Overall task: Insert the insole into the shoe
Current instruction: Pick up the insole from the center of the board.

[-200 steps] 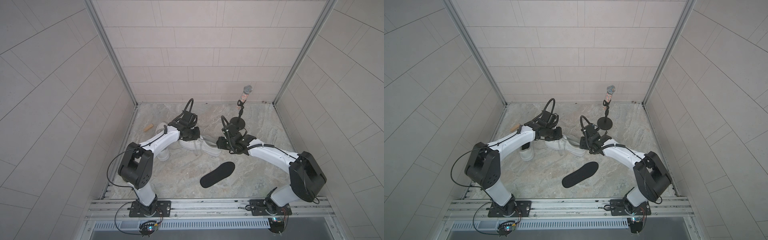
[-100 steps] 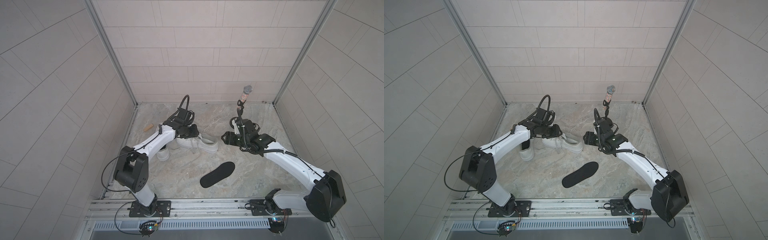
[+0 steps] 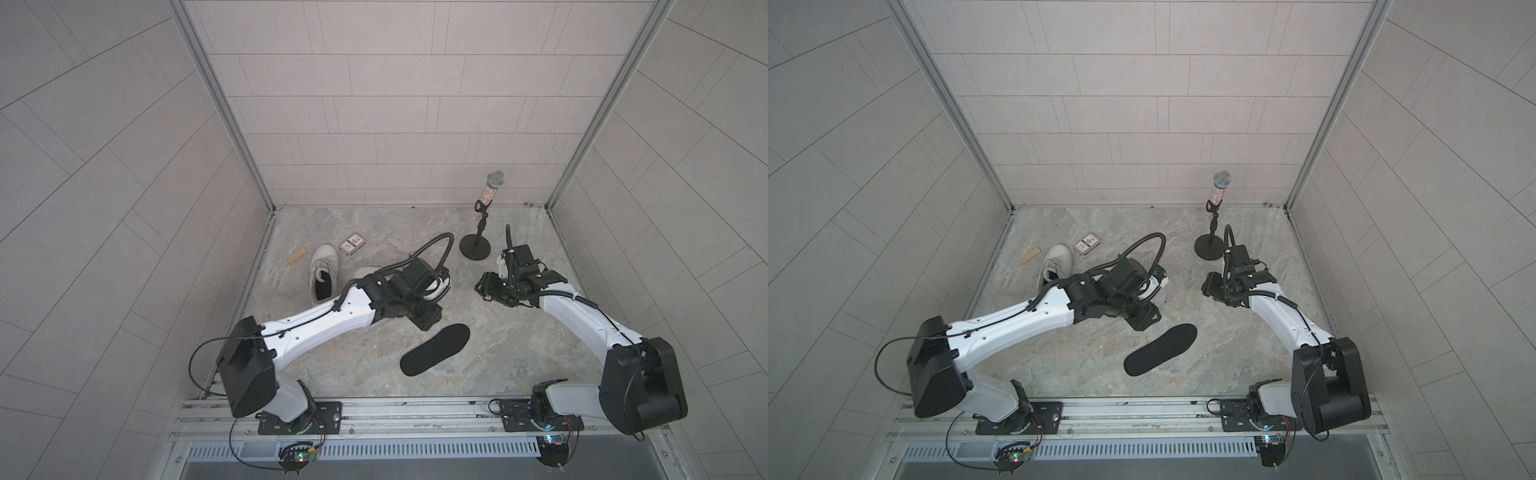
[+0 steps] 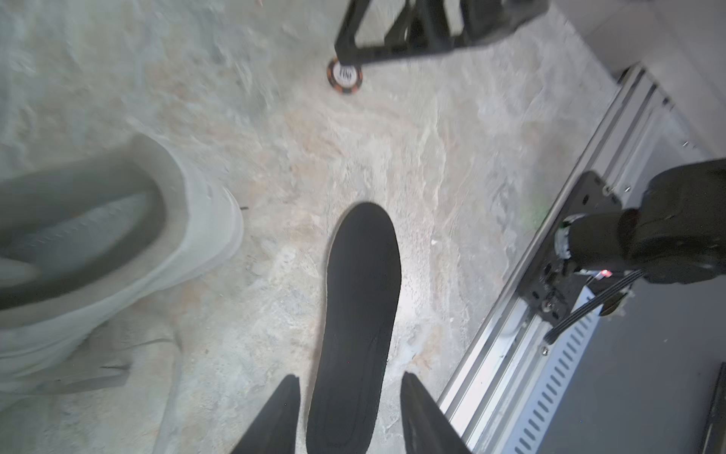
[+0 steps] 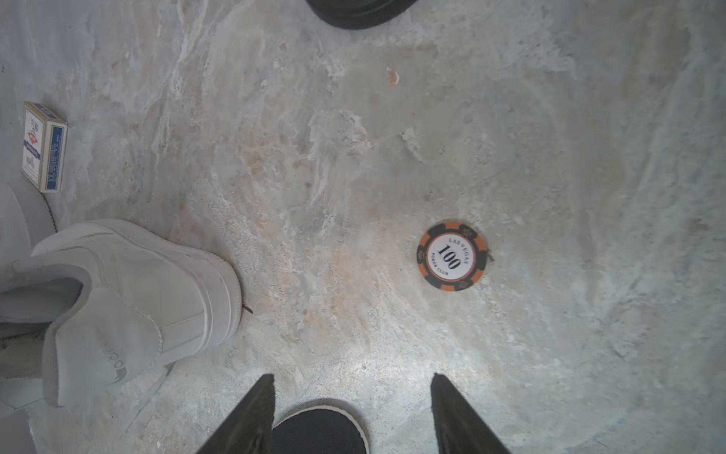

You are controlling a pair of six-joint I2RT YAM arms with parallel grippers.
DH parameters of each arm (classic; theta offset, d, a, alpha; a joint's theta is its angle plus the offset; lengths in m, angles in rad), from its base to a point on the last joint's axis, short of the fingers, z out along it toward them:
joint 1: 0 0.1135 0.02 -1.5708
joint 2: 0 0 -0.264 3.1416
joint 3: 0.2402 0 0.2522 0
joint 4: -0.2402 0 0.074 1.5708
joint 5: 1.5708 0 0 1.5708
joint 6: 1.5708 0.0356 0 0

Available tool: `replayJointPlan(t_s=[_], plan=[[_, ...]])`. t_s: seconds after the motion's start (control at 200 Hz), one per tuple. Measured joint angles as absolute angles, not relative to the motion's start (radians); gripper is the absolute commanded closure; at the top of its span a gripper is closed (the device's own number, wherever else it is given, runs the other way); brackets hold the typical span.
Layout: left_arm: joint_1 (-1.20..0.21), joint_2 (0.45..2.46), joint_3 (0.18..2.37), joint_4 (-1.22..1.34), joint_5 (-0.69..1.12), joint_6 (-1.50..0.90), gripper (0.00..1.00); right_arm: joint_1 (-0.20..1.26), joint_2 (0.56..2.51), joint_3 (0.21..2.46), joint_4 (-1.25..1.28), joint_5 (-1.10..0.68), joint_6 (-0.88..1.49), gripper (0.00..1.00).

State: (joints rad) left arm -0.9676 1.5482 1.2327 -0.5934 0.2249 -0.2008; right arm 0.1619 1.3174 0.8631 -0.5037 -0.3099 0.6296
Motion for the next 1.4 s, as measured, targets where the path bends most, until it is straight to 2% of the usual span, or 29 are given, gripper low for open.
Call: replayJointPlan(t_s=[0.225,0.555,0.75,1.181,1.401], plan=[[-1.006,1.726,1.217,-0.565,0.2,-0.212,0.54,0.161,1.317,0.857,-0.499,-0.319,0.617,0.38],[-1.006,1.887,1.225,-0.546,0.132,-0.209,0.56,0.161,1.332,0.844,-0.482,-0.334,0.617,0.38],[-1.012,1.911,1.242,-0.551,0.121,-0.202,0.61,0.161,1.332,0.844,-0.478,-0.334,0.617,0.39],[-1.042,1.917,1.304,-0.598,0.104,-0.2,0.58,0.161,1.336,0.843,-0.475,-0.334,0.617,0.39],[-1.041,1.959,1.308,-0.606,0.107,-0.2,0.64,0.161,1.336,0.842,-0.474,-0.334,0.613,0.4]])
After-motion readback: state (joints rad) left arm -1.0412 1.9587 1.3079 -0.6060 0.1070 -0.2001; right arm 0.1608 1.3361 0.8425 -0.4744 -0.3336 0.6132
